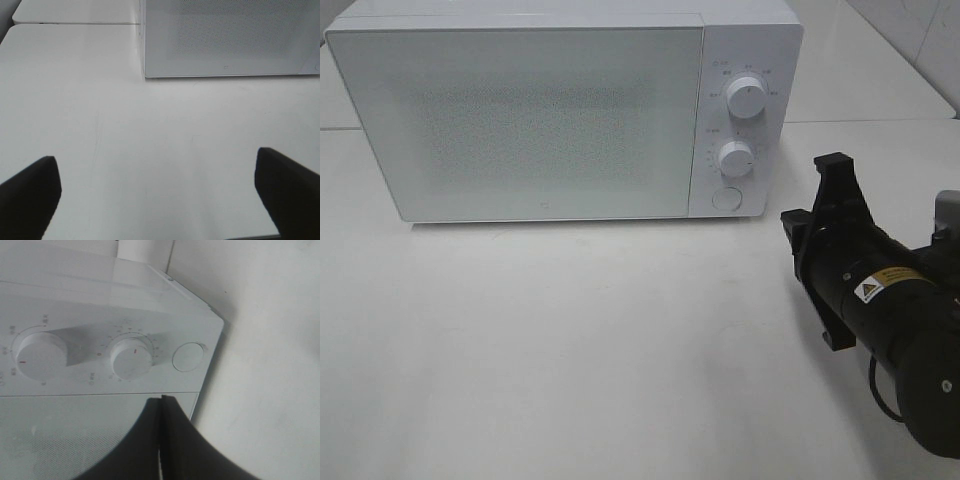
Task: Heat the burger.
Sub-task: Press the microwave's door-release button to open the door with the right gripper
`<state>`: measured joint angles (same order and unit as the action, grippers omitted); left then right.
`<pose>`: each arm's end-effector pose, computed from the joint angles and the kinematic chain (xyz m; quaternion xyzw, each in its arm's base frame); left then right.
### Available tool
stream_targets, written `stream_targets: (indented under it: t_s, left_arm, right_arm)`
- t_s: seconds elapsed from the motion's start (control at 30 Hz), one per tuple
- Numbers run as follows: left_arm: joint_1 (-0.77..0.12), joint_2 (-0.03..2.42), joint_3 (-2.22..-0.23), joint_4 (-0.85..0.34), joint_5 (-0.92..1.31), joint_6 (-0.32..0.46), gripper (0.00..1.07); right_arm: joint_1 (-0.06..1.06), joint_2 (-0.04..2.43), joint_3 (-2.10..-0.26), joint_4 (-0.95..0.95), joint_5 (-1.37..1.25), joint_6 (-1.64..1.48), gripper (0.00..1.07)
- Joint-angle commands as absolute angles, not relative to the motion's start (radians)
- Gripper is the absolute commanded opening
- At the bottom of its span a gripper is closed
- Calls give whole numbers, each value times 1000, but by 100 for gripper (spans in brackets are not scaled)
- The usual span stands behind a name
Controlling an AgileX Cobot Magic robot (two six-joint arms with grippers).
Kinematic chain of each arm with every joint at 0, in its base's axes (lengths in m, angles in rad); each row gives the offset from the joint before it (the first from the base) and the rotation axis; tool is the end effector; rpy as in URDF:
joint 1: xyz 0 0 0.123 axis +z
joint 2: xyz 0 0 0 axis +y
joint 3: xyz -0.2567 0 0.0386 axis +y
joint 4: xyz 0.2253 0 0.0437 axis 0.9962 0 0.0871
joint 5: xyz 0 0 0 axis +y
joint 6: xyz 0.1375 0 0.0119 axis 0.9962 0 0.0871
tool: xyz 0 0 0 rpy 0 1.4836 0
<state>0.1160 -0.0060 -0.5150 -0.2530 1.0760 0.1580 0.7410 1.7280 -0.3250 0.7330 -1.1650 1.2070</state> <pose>0.0409 -0.0259 0.2509 0.0249 0.8446 -0.0538 0.5321 0.2520 0.1156 0.1266 0.4767 0.6145 0.4149 0.4723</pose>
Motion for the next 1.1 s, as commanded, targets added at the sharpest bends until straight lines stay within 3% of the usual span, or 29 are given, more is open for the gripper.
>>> stream_targets:
  t_s: [0.03, 0.33, 1.1]
  left_arm:
    - [112, -29, -515, -259, 1067, 155, 98]
    - [112, -29, -515, -259, 1067, 155, 98]
    - [112, -29, -515, -259, 1067, 155, 98]
  right_arm:
    - [744, 1724, -328, 725, -1122, 1276, 0]
    - [736, 1747, -362, 736, -1080, 1343, 0]
    - [715, 2013, -665, 805, -1040, 1350, 0]
